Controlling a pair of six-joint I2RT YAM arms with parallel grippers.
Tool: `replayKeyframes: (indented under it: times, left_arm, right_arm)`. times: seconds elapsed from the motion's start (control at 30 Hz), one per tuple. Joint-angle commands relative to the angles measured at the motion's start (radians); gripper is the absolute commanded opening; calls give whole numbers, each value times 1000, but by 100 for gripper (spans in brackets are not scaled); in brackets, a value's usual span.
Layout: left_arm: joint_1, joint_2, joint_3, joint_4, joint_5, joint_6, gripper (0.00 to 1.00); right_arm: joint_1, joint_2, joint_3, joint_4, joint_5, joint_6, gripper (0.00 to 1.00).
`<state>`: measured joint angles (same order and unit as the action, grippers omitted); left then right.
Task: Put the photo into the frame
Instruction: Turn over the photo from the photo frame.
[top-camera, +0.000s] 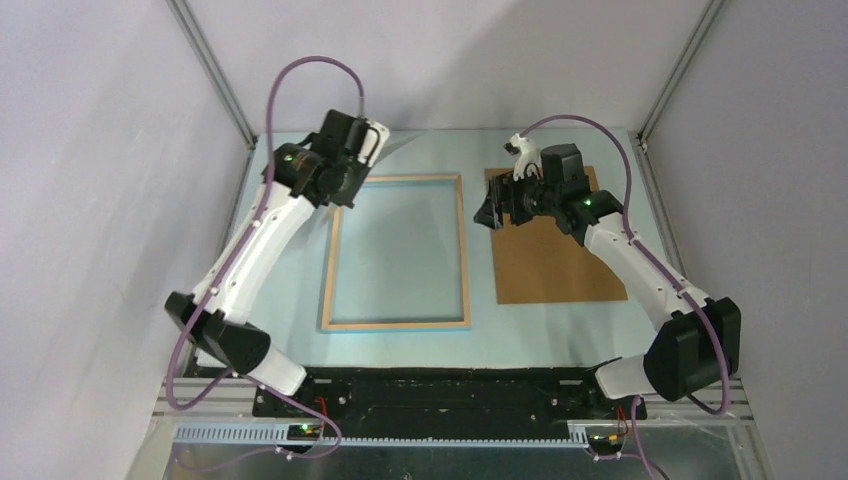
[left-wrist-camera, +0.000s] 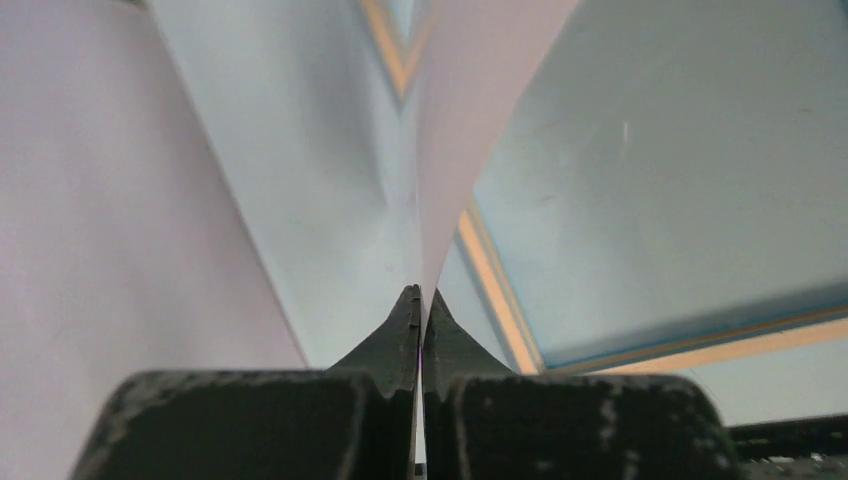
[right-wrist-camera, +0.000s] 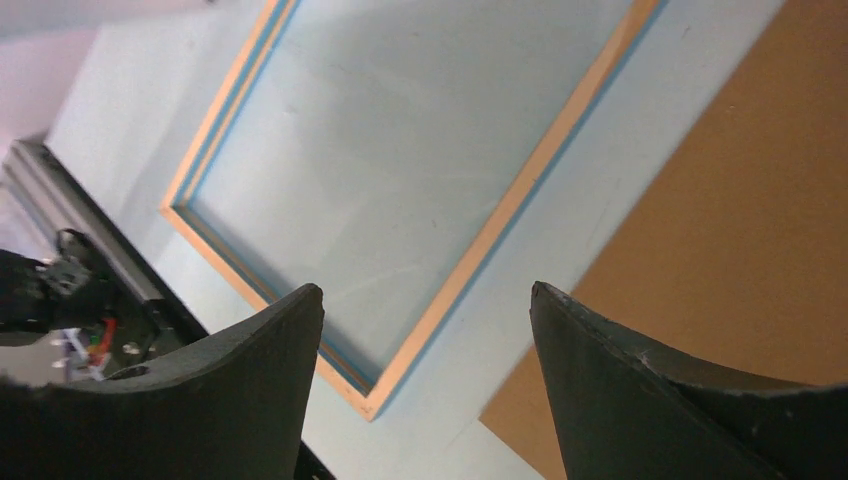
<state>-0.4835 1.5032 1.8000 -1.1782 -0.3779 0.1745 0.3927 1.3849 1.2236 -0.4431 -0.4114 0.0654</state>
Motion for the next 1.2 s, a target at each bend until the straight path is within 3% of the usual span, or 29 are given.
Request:
replayKeyframes:
  times: [0.0, 0.13, 0.43, 0.63, 1.17]
  left_arm:
    - [-47, 109, 40, -16, 112, -55, 0]
    - [-69, 226, 67, -14, 293, -125, 0]
    - [-97, 407, 136, 5, 541, -244, 0]
    - [-103, 468, 129, 96, 702, -316, 0]
    - [-163, 506, -32, 365, 863, -485, 26]
  right_arm:
    - [-51, 38, 43, 111, -189, 134, 80]
    - [-68, 86, 45, 202, -261, 221, 84]
    - [-90, 233, 44, 361, -370, 439, 98]
    - [-101, 315, 43, 378, -366, 492, 99]
    - [-168, 424, -43, 493, -393, 587, 99]
